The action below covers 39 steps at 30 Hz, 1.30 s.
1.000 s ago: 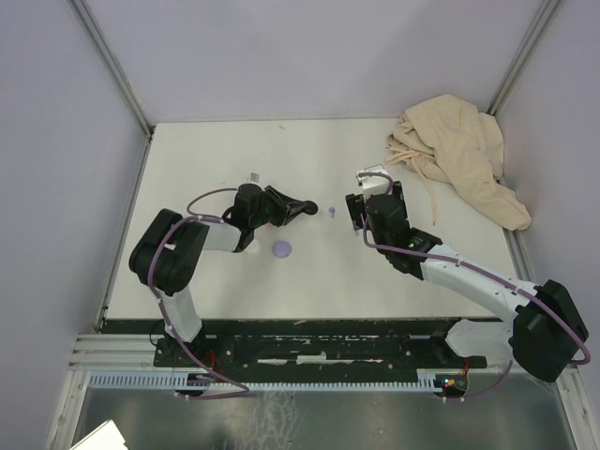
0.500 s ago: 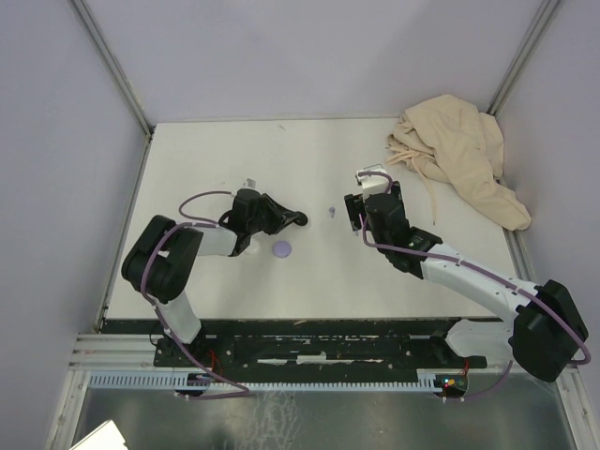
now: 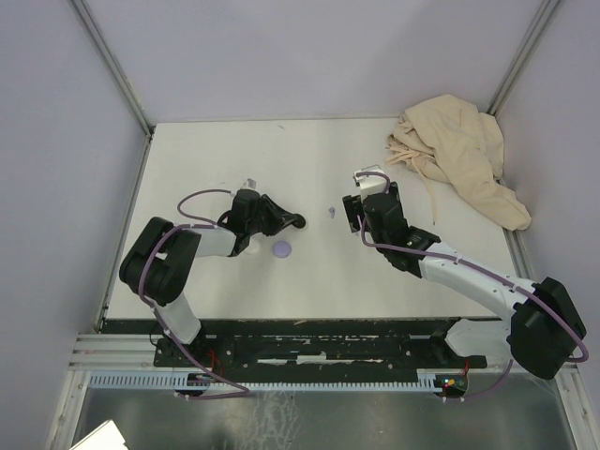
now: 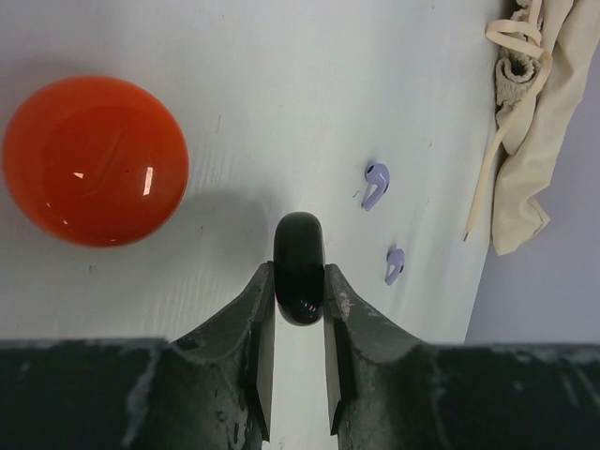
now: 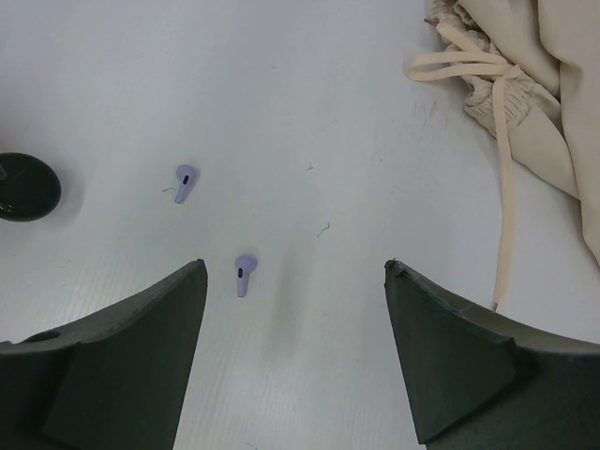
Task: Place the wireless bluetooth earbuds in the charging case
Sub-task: Place the charging case at the center of the board.
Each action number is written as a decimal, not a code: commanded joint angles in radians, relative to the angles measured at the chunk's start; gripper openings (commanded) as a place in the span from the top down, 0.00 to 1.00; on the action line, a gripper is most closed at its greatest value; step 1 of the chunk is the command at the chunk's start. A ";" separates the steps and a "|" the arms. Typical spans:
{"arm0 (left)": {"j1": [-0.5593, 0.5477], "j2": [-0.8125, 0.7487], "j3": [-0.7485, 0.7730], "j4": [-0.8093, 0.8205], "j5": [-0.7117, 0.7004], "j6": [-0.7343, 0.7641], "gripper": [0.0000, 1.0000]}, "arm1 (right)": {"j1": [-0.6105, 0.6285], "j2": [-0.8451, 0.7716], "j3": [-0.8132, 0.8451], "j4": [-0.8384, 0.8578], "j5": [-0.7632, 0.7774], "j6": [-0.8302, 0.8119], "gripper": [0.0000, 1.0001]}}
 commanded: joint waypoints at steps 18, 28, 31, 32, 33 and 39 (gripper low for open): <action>-0.023 0.019 0.012 0.003 -0.003 0.087 0.97 | -0.003 0.016 0.060 0.013 -0.016 0.015 0.16; -0.023 0.025 0.017 -0.025 -0.004 0.104 0.75 | -0.004 0.029 0.071 0.007 -0.044 0.018 0.16; -0.023 0.007 0.018 -0.052 -0.020 0.115 0.63 | -0.004 0.048 0.084 -0.004 -0.083 0.026 0.16; -0.023 0.002 0.019 -0.061 -0.024 0.119 0.60 | -0.003 0.059 0.091 -0.014 -0.098 0.029 0.16; -0.023 -0.002 0.020 -0.070 -0.030 0.120 0.56 | -0.003 0.070 0.099 -0.018 -0.120 0.035 0.16; -0.021 -0.028 0.016 -0.087 -0.037 0.119 0.49 | -0.001 0.137 0.136 -0.040 -0.217 0.064 0.16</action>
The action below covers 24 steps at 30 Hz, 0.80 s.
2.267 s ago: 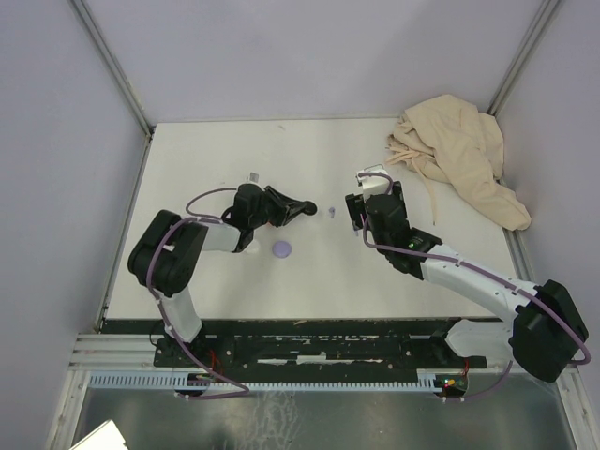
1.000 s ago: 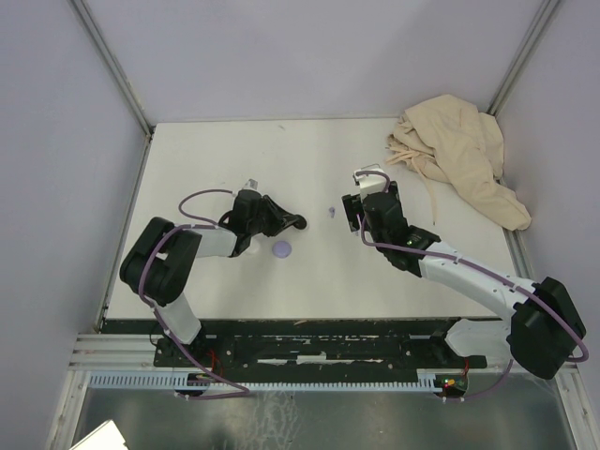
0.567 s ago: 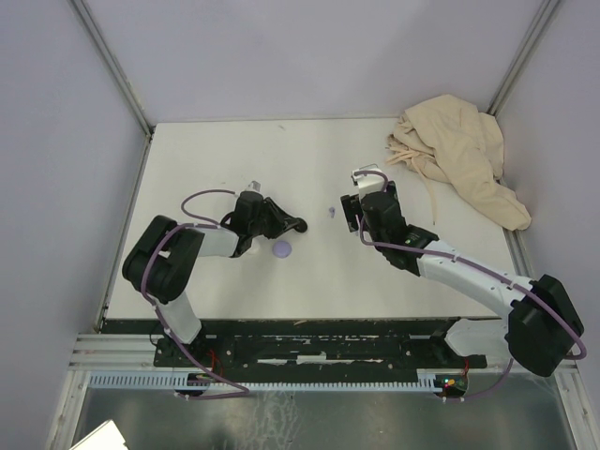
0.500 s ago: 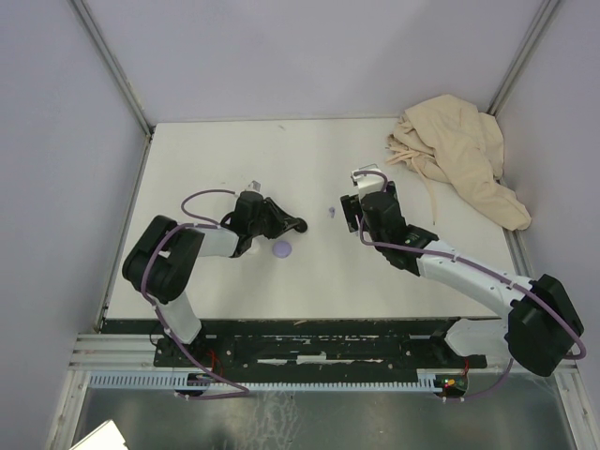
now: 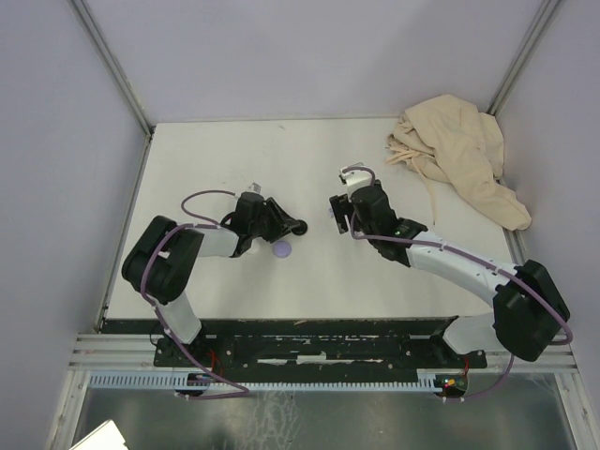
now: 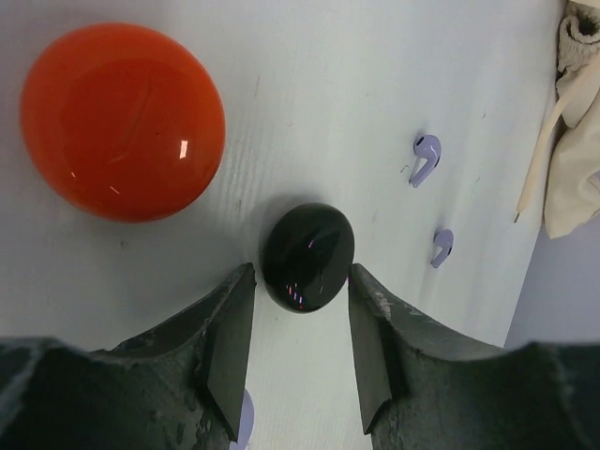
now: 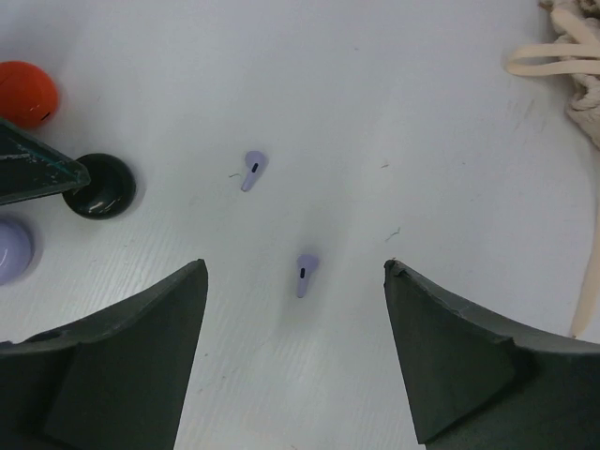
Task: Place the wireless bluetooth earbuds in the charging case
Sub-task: Place the charging case at the center of the board.
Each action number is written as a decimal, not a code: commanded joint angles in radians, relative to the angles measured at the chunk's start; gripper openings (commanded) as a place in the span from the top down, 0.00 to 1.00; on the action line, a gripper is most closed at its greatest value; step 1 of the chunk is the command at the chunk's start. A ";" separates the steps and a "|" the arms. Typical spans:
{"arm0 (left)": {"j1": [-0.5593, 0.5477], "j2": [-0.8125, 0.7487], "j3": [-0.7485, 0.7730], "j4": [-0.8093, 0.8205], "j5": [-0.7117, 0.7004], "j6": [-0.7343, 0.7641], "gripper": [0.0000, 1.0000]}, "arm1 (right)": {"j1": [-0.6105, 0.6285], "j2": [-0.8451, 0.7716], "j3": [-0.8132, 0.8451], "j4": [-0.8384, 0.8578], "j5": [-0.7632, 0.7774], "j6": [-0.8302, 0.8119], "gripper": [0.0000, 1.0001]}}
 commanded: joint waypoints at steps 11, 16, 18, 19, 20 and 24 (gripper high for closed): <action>0.096 -0.386 -0.046 -0.126 -0.167 0.057 0.42 | 0.128 0.291 0.239 -0.078 -0.294 0.049 0.19; 0.205 -0.478 -0.181 -0.042 -0.082 -0.004 0.41 | 0.190 0.440 0.364 -0.119 -0.328 0.062 0.19; 0.228 -0.500 -0.211 -0.031 -0.069 -0.007 0.41 | 0.209 0.492 0.407 -0.135 -0.329 0.056 0.19; 0.237 -0.506 -0.222 -0.030 -0.059 -0.009 0.40 | 0.217 0.516 0.427 -0.145 -0.325 0.052 0.19; 0.249 -0.508 -0.231 -0.024 -0.043 -0.013 0.39 | 0.226 0.536 0.445 -0.152 -0.320 0.047 0.19; 0.275 -0.516 -0.265 0.012 0.016 -0.032 0.39 | 0.240 0.595 0.489 -0.163 -0.325 0.037 0.19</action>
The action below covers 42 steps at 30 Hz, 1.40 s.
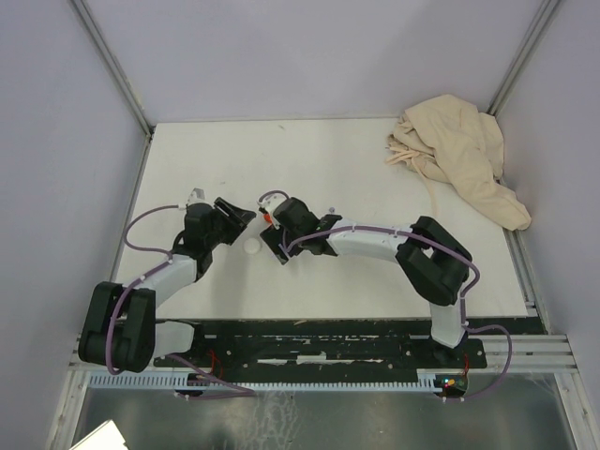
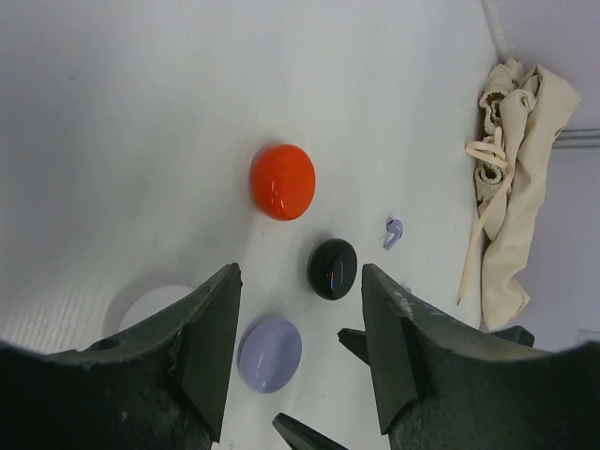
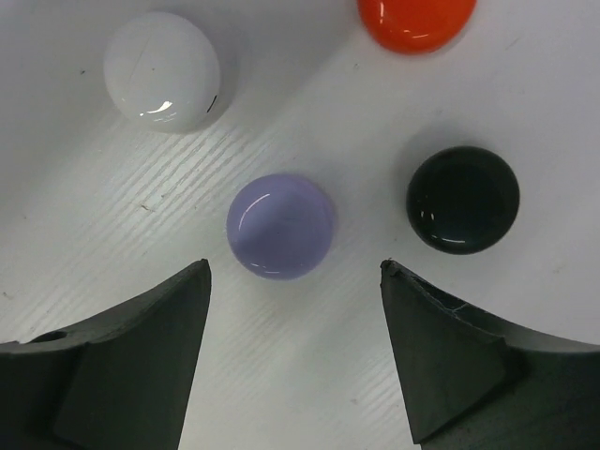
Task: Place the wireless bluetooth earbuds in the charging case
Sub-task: Place the charging case at the center of the board, then pick up the charging case at the center of the board.
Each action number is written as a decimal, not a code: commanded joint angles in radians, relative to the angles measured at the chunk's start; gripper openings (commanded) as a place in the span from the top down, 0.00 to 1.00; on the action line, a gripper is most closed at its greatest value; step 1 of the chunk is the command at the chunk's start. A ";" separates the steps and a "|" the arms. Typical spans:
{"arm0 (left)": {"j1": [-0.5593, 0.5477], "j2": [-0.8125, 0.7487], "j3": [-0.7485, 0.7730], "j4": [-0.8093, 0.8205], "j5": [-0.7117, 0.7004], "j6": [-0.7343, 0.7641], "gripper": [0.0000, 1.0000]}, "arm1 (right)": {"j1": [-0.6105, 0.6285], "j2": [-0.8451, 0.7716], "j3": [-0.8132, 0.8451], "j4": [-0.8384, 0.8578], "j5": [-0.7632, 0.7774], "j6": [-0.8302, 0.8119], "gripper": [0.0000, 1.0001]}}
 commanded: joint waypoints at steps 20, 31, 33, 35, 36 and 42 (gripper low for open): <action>0.084 -0.072 -0.054 0.086 0.133 -0.036 0.40 | 0.017 0.164 0.154 -0.039 -0.038 -0.031 0.30; 0.093 -0.061 -0.049 0.102 0.175 -0.039 0.40 | 0.017 0.104 0.109 -0.018 -0.002 -0.056 0.69; 0.093 -0.053 -0.037 0.119 0.209 -0.036 0.40 | 0.014 0.029 0.039 0.053 0.014 -0.074 0.72; 0.093 -0.037 -0.019 0.163 0.283 -0.012 0.41 | 0.009 -0.063 -0.041 0.138 0.007 -0.101 0.74; 0.091 -0.024 -0.006 0.184 0.326 0.003 0.41 | -0.002 -0.111 -0.080 0.175 -0.020 -0.116 0.76; 0.041 0.032 0.029 0.300 0.473 0.016 0.43 | -0.101 -0.336 -0.213 0.179 -0.272 -0.210 0.81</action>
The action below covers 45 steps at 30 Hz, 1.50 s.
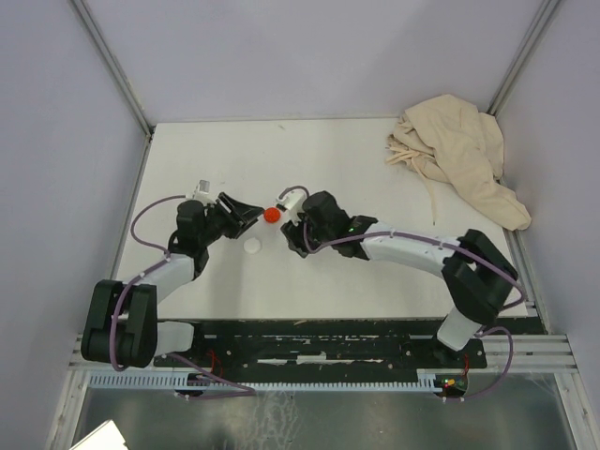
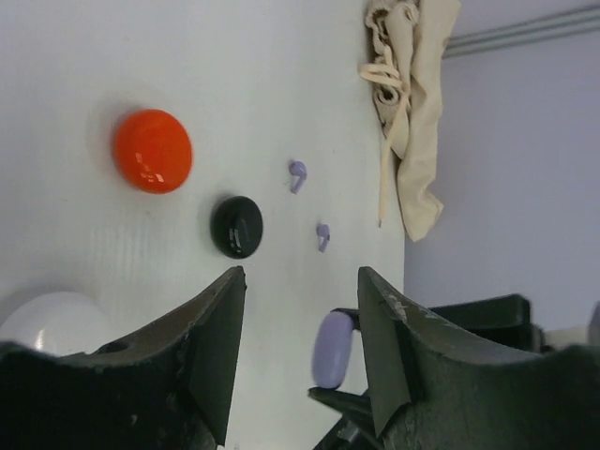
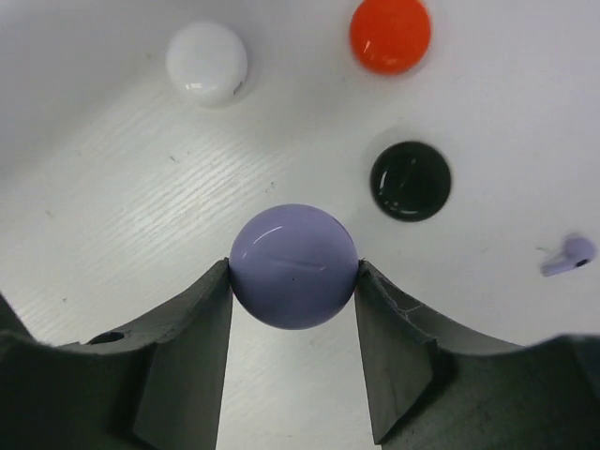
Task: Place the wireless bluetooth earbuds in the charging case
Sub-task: Pick up the charging case at the center of the board, then open the charging case.
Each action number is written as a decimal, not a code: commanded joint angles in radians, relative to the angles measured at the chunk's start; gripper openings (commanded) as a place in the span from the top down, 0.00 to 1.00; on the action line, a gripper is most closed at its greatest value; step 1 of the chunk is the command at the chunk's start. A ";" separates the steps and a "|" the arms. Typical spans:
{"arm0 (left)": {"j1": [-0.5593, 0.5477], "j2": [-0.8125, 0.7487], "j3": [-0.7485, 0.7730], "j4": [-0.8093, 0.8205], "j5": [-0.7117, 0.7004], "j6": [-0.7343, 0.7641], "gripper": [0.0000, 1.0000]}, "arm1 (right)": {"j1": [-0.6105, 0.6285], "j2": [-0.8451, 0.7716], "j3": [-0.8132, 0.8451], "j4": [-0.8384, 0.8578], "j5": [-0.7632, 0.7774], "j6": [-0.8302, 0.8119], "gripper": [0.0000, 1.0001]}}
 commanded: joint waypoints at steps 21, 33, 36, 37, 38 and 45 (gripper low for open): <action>-0.279 0.231 0.159 0.390 0.290 0.004 0.46 | -0.213 -0.289 -0.091 -0.082 -0.380 -0.189 0.88; -0.312 0.245 0.144 0.370 0.314 0.030 0.48 | -0.218 -0.277 -0.079 -0.085 -0.386 -0.186 0.88; -0.317 0.248 0.144 0.369 0.322 0.033 0.48 | -0.218 -0.272 -0.076 -0.085 -0.386 -0.186 0.89; -0.319 0.249 0.145 0.366 0.323 0.034 0.49 | -0.218 -0.270 -0.074 -0.086 -0.386 -0.186 0.88; -0.320 0.250 0.146 0.364 0.325 0.036 0.49 | -0.218 -0.269 -0.073 -0.085 -0.386 -0.186 0.88; -0.333 0.265 0.153 0.357 0.341 0.048 0.52 | -0.218 -0.262 -0.066 -0.083 -0.388 -0.186 0.89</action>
